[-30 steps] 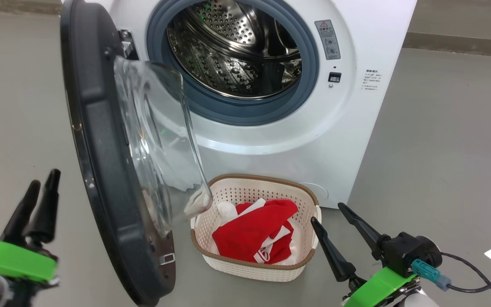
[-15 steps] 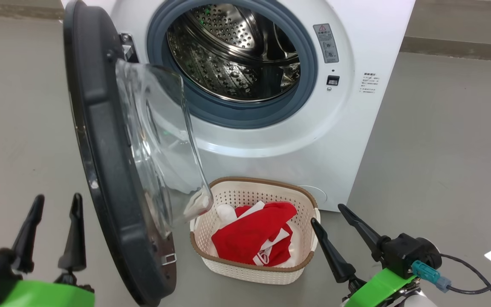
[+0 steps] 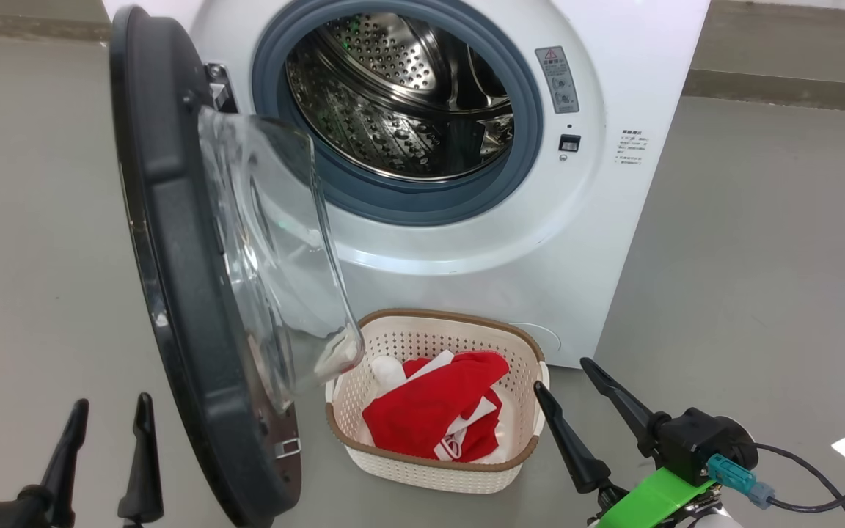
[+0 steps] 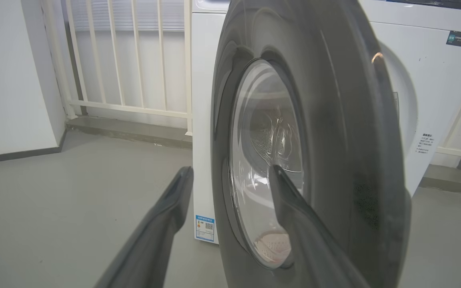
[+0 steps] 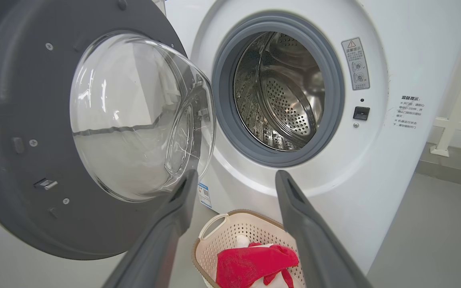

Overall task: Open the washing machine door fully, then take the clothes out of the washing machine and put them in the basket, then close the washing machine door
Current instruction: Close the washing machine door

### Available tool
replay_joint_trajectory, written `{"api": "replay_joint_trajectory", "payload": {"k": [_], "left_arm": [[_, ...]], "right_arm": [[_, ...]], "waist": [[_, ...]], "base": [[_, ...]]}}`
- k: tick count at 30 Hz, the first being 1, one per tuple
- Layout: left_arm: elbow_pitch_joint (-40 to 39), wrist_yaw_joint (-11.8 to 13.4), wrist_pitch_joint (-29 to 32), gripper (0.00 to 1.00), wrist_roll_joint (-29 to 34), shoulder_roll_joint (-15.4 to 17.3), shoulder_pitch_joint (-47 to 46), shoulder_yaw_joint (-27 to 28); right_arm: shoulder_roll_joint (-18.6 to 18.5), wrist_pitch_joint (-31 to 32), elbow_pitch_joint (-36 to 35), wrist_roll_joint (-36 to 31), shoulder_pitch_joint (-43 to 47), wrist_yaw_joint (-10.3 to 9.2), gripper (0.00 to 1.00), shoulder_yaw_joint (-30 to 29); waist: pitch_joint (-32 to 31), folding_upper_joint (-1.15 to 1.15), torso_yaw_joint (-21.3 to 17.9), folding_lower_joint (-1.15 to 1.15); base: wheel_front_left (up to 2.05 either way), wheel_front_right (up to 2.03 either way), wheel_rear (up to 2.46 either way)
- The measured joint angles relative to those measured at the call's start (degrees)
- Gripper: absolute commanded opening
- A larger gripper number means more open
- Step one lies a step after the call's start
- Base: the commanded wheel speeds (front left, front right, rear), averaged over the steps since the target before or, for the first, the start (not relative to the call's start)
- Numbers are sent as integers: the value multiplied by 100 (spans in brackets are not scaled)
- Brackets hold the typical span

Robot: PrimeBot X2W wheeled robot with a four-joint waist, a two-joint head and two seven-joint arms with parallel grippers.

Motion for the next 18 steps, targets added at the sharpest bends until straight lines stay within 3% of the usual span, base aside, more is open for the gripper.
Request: {"api": "replay_joint_trajectory", "payload": {"k": [18], "left_arm": [[5, 164, -58, 100, 101, -109, 219, -49]], "right_arm": [[2, 0, -14, 0, 1, 0, 100, -8]], "waist": [[32, 0, 12, 0]], "base": [[0, 0, 0]]}}
